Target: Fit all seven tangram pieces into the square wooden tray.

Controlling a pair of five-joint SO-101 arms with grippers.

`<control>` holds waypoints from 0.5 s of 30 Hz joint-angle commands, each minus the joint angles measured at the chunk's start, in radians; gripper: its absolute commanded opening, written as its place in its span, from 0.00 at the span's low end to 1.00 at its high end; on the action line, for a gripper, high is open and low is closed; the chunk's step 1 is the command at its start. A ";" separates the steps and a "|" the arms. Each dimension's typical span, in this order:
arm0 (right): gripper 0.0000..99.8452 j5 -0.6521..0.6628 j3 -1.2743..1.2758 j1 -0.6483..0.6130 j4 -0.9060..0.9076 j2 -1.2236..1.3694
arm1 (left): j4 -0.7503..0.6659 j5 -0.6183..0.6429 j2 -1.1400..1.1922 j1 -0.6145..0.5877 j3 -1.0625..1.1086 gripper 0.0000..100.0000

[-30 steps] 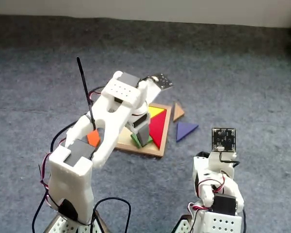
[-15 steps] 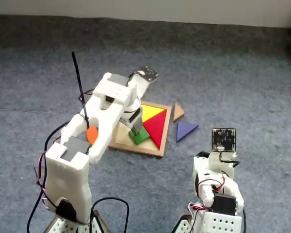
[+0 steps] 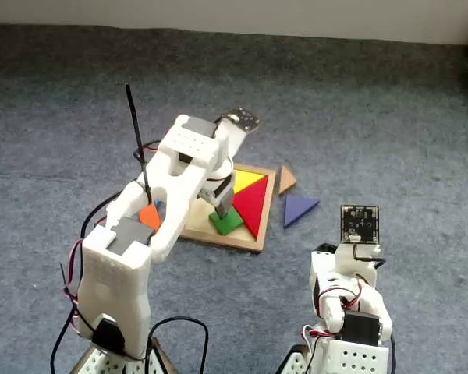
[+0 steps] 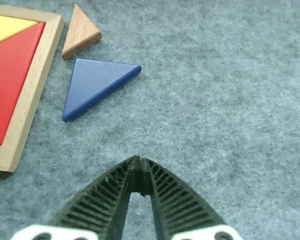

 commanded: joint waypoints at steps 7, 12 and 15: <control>0.01 -0.006 0.137 0.013 -0.008 -0.002 | 0.201 0.026 -0.234 -0.091 -0.150 0.22; 0.01 -0.006 0.137 0.013 -0.008 -0.002 | 0.199 -0.014 -0.285 -0.239 -0.148 0.23; 0.01 -0.006 0.137 0.013 -0.008 -0.002 | 0.195 -0.084 -0.246 -0.305 -0.131 0.23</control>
